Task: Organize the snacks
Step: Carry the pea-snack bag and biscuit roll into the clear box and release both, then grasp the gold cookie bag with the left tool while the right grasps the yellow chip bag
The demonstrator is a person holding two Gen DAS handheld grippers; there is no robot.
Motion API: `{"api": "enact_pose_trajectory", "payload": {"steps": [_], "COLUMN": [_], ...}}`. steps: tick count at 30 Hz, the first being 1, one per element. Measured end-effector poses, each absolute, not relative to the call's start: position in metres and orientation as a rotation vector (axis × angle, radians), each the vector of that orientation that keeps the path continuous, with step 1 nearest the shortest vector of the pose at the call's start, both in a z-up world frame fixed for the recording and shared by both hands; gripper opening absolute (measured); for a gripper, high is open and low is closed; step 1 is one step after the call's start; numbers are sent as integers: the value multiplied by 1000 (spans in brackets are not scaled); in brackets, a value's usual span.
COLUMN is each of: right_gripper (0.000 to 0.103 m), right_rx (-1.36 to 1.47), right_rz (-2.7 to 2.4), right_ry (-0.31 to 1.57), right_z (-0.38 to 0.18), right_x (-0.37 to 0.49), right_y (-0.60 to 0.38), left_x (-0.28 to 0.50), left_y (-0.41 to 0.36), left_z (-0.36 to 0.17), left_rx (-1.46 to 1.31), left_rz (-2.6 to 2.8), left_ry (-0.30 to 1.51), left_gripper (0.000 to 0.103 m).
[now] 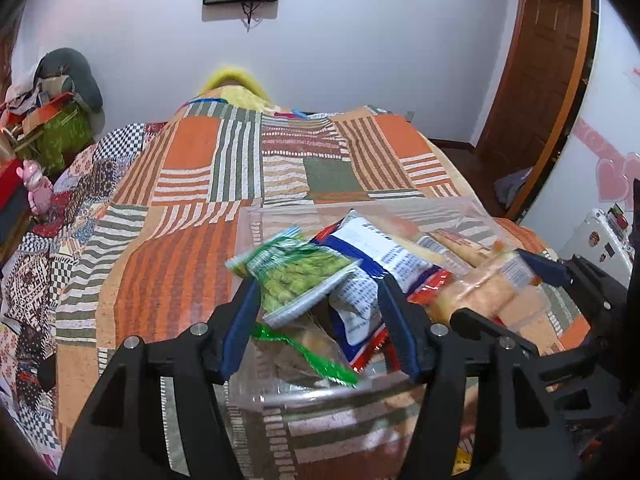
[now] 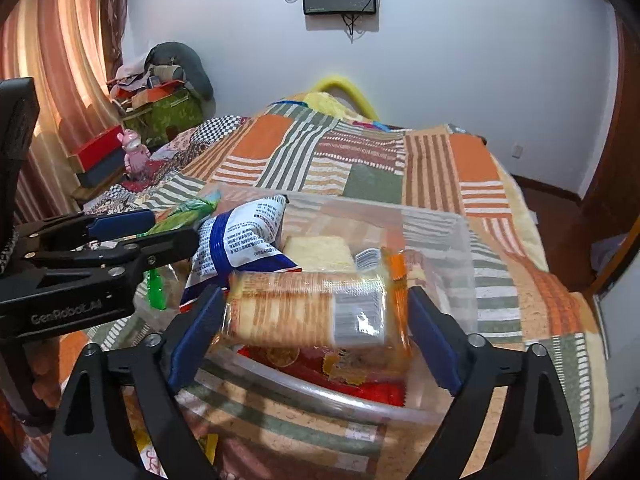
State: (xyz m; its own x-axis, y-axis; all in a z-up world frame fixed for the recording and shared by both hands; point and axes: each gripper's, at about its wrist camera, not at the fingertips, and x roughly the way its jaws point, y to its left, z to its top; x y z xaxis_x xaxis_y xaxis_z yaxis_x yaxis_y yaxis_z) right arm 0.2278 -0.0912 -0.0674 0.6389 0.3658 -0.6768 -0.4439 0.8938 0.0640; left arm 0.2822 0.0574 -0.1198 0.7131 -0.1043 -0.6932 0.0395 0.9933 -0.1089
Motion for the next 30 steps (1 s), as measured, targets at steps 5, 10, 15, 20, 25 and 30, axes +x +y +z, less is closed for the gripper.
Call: {"api": "enact_pose_trajectory", "payload": {"steps": [5, 10, 15, 20, 25, 30], "right_gripper": [91, 91, 91, 91, 91, 85], "right_rx": [-89, -64, -77, -76, -80, -90], "right_rz": [475, 496, 522, 554, 580, 614], "right_ry": [736, 734, 741, 775, 823, 896], "right_z": [-55, -46, -46, -55, -72, -93], "right_x": [221, 210, 187, 168, 154, 151], "right_y": [-103, -115, -118, -114, -105, -90], "left_x": [260, 235, 208, 183, 166, 154], "left_y": [55, 60, 68, 70, 67, 63], "left_z": [-104, -96, -98, -111, -132, -152], "left_rx": [-63, -58, -53, -41, -38, -49], "left_rz": [-92, -84, -69, -65, -79, -101], "left_ry": [741, 735, 752, 789, 844, 893], "left_gripper": [65, 68, 68, 68, 68, 68]}}
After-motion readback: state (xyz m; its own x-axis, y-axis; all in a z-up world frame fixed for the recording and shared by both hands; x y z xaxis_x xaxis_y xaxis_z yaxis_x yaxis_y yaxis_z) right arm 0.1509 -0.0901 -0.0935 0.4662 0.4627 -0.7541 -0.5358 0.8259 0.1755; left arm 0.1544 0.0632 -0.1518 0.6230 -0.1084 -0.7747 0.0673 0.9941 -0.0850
